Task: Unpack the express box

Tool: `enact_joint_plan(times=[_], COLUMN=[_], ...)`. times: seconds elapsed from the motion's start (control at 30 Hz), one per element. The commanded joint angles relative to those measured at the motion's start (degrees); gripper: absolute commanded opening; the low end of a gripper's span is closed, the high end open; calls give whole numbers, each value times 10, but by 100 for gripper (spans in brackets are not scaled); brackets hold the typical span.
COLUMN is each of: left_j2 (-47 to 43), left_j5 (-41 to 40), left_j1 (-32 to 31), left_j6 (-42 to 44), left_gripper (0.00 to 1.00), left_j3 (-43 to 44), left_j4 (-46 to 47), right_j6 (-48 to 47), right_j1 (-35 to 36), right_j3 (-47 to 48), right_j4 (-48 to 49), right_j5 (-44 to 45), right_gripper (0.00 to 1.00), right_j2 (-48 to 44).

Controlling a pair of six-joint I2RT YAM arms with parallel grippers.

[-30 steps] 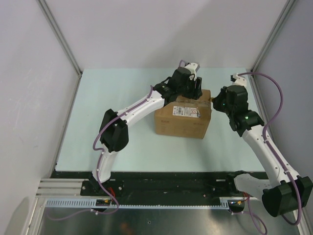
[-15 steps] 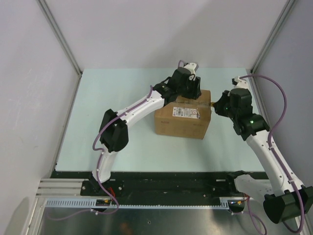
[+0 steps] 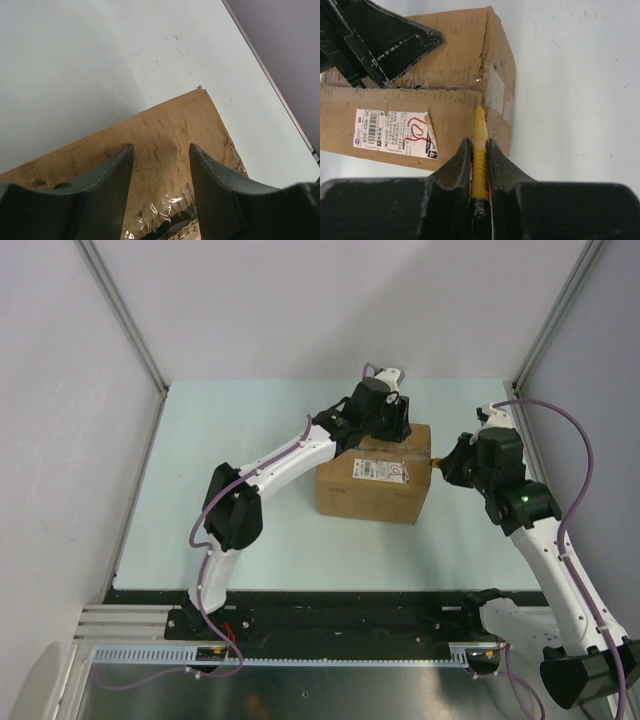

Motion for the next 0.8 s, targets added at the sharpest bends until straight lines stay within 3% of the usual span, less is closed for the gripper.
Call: enact_joint_plan(times=[0.0,0.23,0.43,0.6,0.77], left_j2=[44,42,37,21,-10], left_j5=[-1,-1,5,26,32], left_j1=[-1,-1,-1,-2,-1], left_j6=[-11,-10,7,63,92], left_gripper=[56,56,57,73,86], left_j3=[-38,-40,-30,2,63], left_j4=[-133,-133,-132,-131,-129], right_j6=[-4,15,23,50,55], right_j1=[9,13,4,2,0], right_j3=[-30,-45,-28,-28,-28], right_j4=[-68,-63,-42,12,62], right_j5=[-66,-64,-11,56,53], right_gripper=[0,0,0,0,0], right_j2=[-15,-55,-81,-95,-72])
